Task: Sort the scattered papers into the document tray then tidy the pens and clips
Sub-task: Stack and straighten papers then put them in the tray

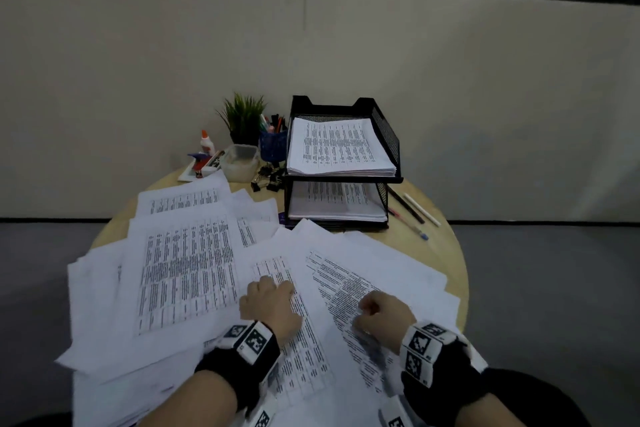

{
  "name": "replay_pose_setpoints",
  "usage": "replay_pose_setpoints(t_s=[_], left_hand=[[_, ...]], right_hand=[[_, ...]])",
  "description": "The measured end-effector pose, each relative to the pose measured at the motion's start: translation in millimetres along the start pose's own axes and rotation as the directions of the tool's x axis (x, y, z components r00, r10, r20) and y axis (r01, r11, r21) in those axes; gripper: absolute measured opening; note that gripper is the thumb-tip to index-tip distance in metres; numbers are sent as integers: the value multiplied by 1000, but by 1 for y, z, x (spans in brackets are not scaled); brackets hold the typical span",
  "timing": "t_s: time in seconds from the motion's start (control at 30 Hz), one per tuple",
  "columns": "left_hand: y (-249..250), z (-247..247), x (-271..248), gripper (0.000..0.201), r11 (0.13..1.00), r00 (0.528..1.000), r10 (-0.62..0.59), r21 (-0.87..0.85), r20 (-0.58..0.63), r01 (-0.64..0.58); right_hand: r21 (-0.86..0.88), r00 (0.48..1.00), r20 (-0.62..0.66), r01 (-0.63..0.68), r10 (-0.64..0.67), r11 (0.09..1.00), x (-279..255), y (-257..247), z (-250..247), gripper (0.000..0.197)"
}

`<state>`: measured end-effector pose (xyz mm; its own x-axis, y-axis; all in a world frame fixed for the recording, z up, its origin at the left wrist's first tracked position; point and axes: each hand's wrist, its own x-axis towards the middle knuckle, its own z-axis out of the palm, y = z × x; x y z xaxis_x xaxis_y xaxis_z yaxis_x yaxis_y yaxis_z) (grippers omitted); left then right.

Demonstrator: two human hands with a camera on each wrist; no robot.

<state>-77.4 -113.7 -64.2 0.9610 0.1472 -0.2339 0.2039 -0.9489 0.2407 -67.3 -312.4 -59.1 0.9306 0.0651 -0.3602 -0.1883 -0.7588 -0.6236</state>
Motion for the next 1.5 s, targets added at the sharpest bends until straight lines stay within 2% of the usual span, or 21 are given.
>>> replay_pose_setpoints(t_s=[0.07, 0.13, 0.2, 0.3, 0.37, 0.43, 0.53, 0.6, 0.67, 0.77, 0.87, 0.97, 1.03, 1.3, 1.4, 1.43, 1.47, 1.5], left_hand=[[-6, 3, -10, 70, 998, 998, -56, 19, 9, 56], [-14, 4, -16, 89, 990, 988, -135, -15, 67, 137], [-22, 4, -19, 100, 980, 975, -179, -60, 129, 188], [-33, 2, -23, 100, 986, 976, -151, -53, 160, 161], [-40, 3, -22, 96, 989, 983, -127, -58, 135, 136], [-45, 4, -22, 91, 990, 988, -113, -79, 106, 121], [-48, 6, -24, 82, 987, 991, -112, -105, 72, 119], [-50, 4, -25, 85, 982, 985, -164, -87, 52, 168], [-54, 0, -24, 98, 961, 962, -264, -65, 70, 269], [-65, -5, -21, 114, 923, 924, -364, -90, 117, 375], [-72, -11, -17, 98, 919, 920, -379, -79, 99, 387], [-73, -14, -19, 56, 945, 945, -325, -28, 31, 326], [-72, -15, -21, 43, 958, 959, -284, -47, 10, 284], [-23, 4, -54, 49, 983, 995, -76, -165, 59, 85], [2, 20, -75, 49, 980, 994, -2, -197, 105, 23], [10, 25, -81, 54, 982, 992, 20, -190, 126, 4], [16, 30, -86, 69, 982, 989, 49, -187, 139, -22], [21, 34, -90, 95, 982, 986, 86, -177, 143, -60]], right_hand=[[64, 1000, 9, 9, -10, 998, -12, -2, 12, 18], [116, 1000, 12, 1, -3, 993, -20, -4, 20, 24], [119, 1000, 12, 5, -6, 993, -27, -7, 26, 32], [151, 1000, -12, 23, -21, 988, -34, -9, 36, 47], [216, 1000, -20, 14, -10, 976, -37, -10, 42, 51], [299, 1000, 13, -10, 7, 954, -38, -9, 44, 51], [305, 998, 64, 1, -21, 952, -34, -6, 47, 41], [322, 991, 115, 21, -62, 947, -32, -4, 49, 29], [320, 980, 169, 45, -104, 946, -32, -3, 49, 6], [351, 977, 175, 52, -120, 935, -29, 0, 51, 26], [389, 980, 158, 50, -121, 920, -27, 2, 55, 26], [438, 982, 154, 34, -113, 898, -23, 3, 54, 22], [479, 987, 126, 28, -100, 877, -21, 4, 48, 26], [555, 997, 78, -34, -12, 831, 2, 24, 29, 6], [577, 997, 67, -61, 28, 814, 2, 32, 33, 17], [586, 997, 60, -67, 40, 808, -1, 30, 33, 21], [587, 998, 47, -63, 44, 807, -5, 27, 31, 22], [568, 998, 23, -59, 56, 821, -6, 26, 32, 17]])
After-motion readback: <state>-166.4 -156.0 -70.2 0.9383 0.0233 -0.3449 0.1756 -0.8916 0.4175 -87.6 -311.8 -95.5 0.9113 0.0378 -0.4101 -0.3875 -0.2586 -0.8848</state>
